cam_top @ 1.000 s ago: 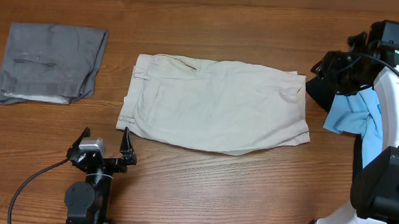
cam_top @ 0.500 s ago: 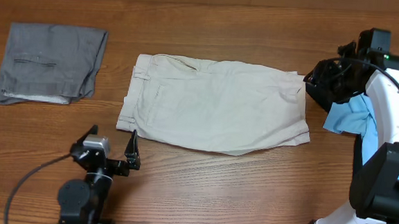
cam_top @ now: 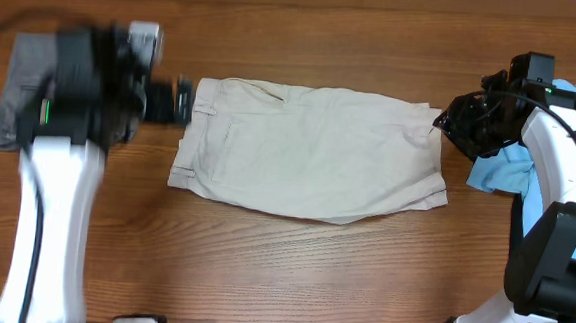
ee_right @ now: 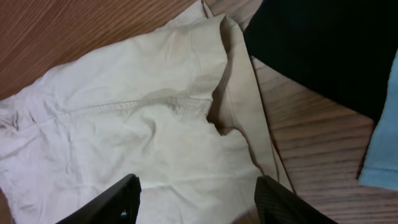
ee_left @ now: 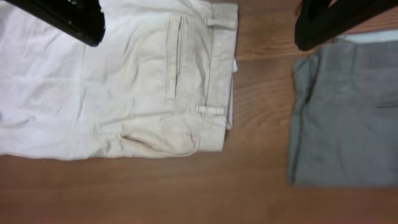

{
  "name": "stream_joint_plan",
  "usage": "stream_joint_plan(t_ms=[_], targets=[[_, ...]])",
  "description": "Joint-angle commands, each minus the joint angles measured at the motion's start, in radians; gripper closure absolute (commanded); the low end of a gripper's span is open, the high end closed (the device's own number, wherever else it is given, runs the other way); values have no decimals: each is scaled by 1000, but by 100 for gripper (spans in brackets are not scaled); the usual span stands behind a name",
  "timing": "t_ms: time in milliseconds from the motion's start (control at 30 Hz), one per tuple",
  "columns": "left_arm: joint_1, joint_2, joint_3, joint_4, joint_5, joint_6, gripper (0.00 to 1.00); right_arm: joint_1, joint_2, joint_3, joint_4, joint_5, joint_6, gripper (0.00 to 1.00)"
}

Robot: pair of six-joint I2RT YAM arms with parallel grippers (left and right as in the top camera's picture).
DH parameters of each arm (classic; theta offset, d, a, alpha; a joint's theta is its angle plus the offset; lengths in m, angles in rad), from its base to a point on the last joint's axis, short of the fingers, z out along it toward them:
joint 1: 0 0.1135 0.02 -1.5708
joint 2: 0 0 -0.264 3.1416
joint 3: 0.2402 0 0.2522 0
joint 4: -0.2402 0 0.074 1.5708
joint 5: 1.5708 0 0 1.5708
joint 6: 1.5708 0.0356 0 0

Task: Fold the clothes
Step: 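Reach the left gripper to the left end of the beige pants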

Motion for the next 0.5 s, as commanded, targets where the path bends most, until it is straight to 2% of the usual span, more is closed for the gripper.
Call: stream_joint_plan(t_ms=[0,133,300,467], targets=[[-5,243,258,-77,28,29,0,6,2,-2,1,-1,-4,36],[-5,436,374,-95,37,31,0,7,2,-2,1,-1,-5,34],[-5,577,374,-67,145,166,0,7,2,-2,1,6,-5,33],[-5,708,374,3,185,207,6,7,2,-2,1,7,-5,33]])
